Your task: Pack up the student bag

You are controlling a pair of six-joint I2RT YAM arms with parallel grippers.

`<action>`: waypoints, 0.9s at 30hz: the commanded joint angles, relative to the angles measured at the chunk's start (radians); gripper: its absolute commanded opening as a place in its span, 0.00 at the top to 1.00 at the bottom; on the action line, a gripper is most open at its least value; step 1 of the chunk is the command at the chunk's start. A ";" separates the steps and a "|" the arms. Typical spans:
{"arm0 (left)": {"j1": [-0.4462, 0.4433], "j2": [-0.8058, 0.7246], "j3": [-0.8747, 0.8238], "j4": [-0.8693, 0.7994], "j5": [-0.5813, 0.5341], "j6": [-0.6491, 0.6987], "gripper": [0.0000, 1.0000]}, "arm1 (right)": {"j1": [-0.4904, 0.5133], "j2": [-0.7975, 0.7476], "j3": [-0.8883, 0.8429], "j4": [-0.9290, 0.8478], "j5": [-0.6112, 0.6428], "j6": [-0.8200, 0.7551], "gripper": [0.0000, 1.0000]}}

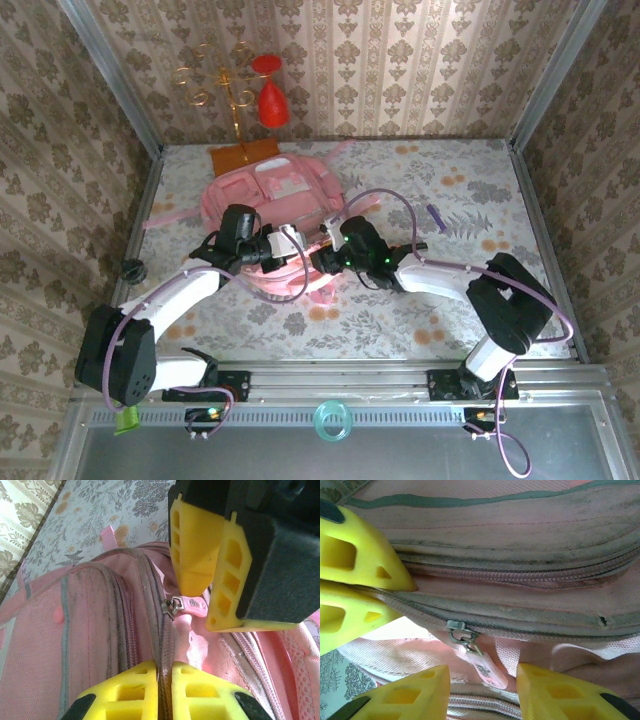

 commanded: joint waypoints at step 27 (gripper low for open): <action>0.002 -0.043 0.006 0.041 0.009 0.005 1.00 | -0.018 0.028 0.001 0.062 -0.006 0.004 0.90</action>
